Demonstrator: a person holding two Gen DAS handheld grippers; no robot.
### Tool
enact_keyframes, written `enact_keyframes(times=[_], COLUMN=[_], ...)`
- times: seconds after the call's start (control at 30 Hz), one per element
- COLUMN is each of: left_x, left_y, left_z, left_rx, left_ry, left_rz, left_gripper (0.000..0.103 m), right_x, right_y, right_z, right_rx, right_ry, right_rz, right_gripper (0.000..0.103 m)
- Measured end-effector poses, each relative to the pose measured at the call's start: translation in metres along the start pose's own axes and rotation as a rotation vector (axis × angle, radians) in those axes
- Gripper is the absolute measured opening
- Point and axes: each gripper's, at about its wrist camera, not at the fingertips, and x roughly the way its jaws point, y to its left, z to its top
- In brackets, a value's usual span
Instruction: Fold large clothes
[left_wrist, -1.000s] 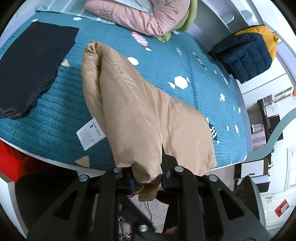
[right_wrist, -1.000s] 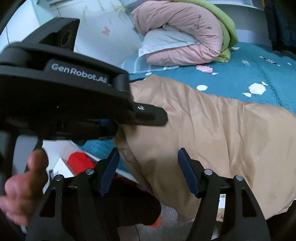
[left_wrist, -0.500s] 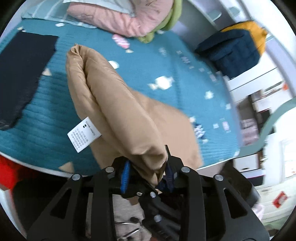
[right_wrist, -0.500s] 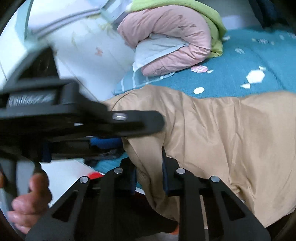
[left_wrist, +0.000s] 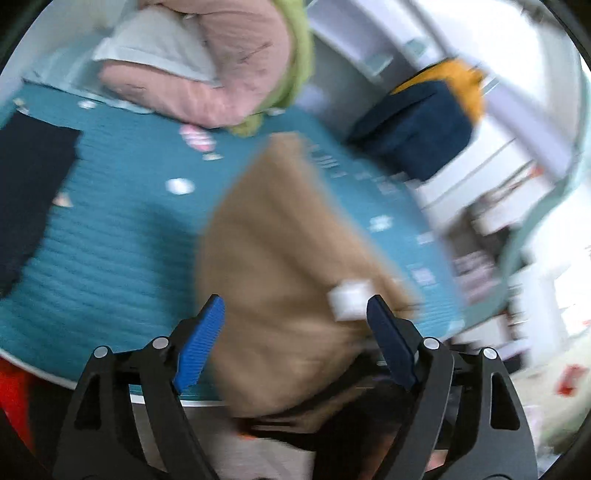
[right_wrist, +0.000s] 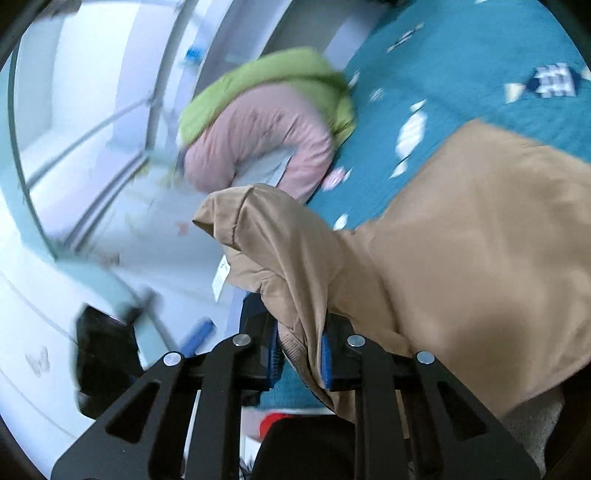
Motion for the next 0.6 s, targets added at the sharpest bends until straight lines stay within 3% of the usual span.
enact_keyframes(times=[0.1,0.3,0.37,0.53,0.6], left_x=[0.033,0.091,0.106,0.141,0.152], left_y=[0.002,0.003,-0.001,-0.008,-0.011], left_z=[-0.013,-0.048,-0.059,-0.071,-0.069], left_rx=[0.022,0.021,0.052,0.072,0.092], left_ry=[0.06,0.201,0.218,0.282,0.287], left_rz=[0.116,0.192,0.229,0.239,0.264], left_gripper=[0.08,0.08,0.08,0.083,0.083], right_x=[-0.019,-0.039,-0.042,-0.055,-0.056], right_y=[-0.018,-0.056,-0.064,-0.08,-0.084], right_z=[0.006,0.012,0.014,0.015,0.018], right_rx=[0.029,0.118,0.134,0.171,0.193], right_ry=[-0.042,-0.096,-0.105,-0.132,-0.094], right_rz=[-0.048,-0.158,-0.194,-0.277,-0.306], right_gripper=[0.016,0.016,0.016,0.017,0.023])
